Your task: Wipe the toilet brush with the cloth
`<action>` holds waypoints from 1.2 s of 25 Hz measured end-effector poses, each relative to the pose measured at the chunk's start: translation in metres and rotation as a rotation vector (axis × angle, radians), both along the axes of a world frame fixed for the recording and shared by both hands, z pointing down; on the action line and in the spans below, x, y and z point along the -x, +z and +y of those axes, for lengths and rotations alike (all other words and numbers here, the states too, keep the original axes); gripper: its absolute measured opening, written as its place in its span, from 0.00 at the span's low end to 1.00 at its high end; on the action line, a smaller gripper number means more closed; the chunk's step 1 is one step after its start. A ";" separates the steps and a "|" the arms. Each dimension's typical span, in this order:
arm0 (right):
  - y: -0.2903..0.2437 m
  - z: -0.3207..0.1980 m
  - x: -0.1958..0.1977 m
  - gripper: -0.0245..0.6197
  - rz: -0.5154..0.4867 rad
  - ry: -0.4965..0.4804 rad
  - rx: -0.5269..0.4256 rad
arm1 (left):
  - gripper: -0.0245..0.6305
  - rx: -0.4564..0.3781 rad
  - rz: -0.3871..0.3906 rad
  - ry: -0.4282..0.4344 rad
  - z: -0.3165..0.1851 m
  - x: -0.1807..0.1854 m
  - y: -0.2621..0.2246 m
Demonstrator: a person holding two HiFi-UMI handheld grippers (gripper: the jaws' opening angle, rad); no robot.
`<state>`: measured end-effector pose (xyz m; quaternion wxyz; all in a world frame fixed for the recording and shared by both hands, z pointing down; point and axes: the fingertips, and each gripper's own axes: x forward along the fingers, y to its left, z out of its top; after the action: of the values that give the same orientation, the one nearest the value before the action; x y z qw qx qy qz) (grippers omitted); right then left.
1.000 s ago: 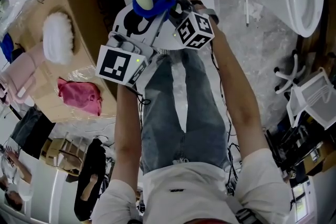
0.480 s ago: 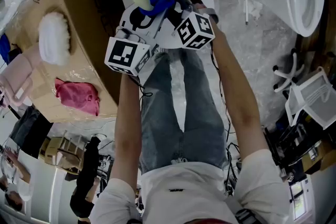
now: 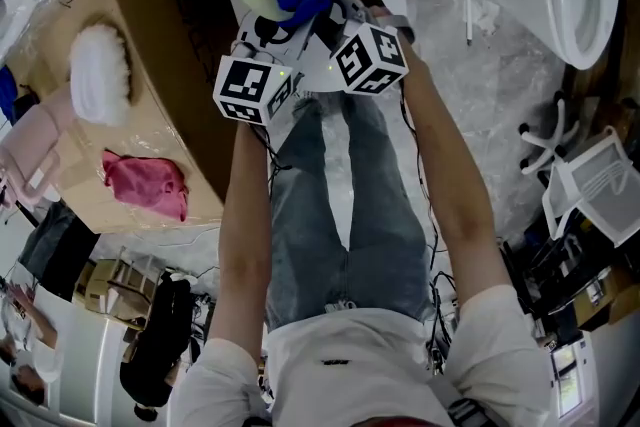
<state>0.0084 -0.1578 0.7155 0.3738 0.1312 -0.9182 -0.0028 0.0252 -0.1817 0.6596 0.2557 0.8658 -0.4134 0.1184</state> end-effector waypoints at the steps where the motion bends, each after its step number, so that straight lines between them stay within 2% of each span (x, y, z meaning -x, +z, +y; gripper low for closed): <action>1: 0.000 0.000 0.000 0.16 0.000 -0.001 -0.002 | 0.24 0.000 -0.003 0.000 0.000 0.000 0.003; 12: 0.000 -0.001 0.000 0.16 0.012 0.001 0.003 | 0.23 0.008 -0.061 0.026 -0.001 0.000 -0.007; 23: 0.000 -0.001 0.000 0.16 0.048 0.006 0.011 | 0.22 -0.129 -0.002 0.037 -0.010 0.009 -0.101; 30: 0.001 -0.001 0.001 0.16 0.067 0.013 0.003 | 0.23 -0.176 0.036 0.020 -0.019 0.018 -0.147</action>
<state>0.0079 -0.1588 0.7163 0.4046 0.1367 -0.9042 -0.0035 0.0068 -0.2005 0.5127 0.1846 0.8910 -0.4090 0.0685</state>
